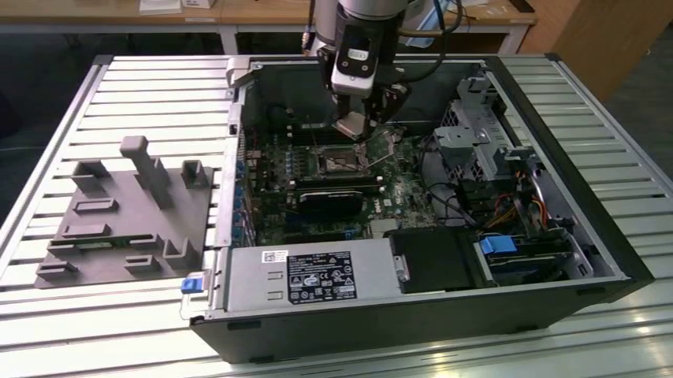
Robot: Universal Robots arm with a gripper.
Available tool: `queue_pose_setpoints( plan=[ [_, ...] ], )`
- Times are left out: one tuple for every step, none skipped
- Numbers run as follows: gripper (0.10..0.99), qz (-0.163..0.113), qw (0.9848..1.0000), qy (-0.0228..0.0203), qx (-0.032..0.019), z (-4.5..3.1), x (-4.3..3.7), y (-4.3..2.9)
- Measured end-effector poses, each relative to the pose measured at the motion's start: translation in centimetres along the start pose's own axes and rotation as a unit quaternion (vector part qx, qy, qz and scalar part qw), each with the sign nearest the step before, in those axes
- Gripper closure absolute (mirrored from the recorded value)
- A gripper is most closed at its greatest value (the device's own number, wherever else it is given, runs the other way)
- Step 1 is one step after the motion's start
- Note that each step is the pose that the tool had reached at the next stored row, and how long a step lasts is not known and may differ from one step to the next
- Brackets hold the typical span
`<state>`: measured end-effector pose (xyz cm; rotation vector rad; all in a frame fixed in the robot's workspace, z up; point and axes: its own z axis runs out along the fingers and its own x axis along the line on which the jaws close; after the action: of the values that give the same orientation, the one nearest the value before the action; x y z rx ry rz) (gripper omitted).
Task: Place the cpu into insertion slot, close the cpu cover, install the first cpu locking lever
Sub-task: 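Place the cpu into insertion slot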
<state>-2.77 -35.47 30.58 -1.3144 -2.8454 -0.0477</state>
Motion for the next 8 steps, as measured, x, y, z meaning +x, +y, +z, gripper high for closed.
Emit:
queue_pose_setpoints(
  plan=[
    [0.549,0.004,1.0000,-0.0001,0.0000,0.01,0.00,0.00],
    [0.549,0.007,1.0000,-0.0003,0.0000,0.03,0.00,0.00],
    [0.549,0.010,0.9999,-0.0005,0.0000,0.04,0.00,0.00],
    [0.549,0.014,0.9999,-0.0007,0.0000,0.06,0.00,0.00],
    [0.549,0.017,0.9999,-0.0009,0.0001,0.07,0.00,0.00],
    [0.549,0.021,0.9998,-0.0010,0.0001,0.08,0.00,0.00],
    [0.549,0.024,0.9997,-0.0012,0.0001,0.10,0.00,0.00],
    [0.549,0.028,0.9996,-0.0014,0.0001,0.11,0.00,0.00]
  ],
)
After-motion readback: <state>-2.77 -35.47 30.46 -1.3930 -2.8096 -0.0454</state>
